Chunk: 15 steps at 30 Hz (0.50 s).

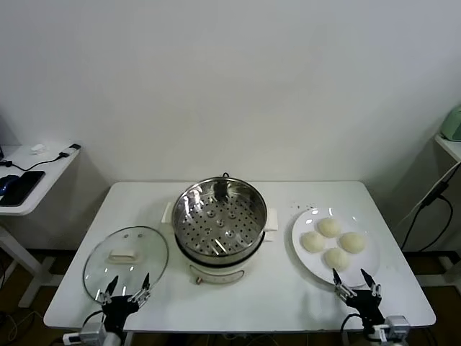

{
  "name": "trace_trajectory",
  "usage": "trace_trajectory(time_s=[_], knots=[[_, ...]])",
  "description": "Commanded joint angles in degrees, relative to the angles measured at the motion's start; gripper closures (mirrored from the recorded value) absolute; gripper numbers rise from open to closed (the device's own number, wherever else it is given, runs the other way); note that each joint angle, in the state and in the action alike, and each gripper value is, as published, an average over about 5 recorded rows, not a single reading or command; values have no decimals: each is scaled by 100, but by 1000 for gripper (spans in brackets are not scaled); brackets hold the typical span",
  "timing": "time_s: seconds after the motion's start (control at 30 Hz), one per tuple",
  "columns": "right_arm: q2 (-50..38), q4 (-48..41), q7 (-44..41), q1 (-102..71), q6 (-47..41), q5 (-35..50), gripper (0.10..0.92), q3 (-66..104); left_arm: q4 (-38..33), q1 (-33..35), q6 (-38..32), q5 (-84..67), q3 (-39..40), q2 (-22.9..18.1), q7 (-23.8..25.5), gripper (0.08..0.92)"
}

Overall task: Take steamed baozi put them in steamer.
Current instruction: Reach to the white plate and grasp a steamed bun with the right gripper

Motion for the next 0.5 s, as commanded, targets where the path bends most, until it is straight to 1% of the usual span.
trace_trajectory(time_s=[0.03, 0.17, 0.27, 0.43, 0.5], knots=[[-282, 307, -2, 538, -582, -255, 203, 161, 4, 13, 24, 2, 14, 9, 0, 177], [-898, 187, -15, 1474, -1240, -157, 203, 37, 5, 17, 3, -28, 52, 60, -2, 177], [-1517, -170, -220, 2362, -1683, 5, 203, -234, -15, 8, -2, -52, 68, 115, 2, 177], [-2592, -1078, -953, 4054, -2074, -67, 203, -1366, -13, -26, -9, -105, 81, 231, 2, 177], [-3010, -1506, -1499, 4869, -2044, -175, 203, -2105, -8, -30, -19, -131, 85, 265, -1, 177]])
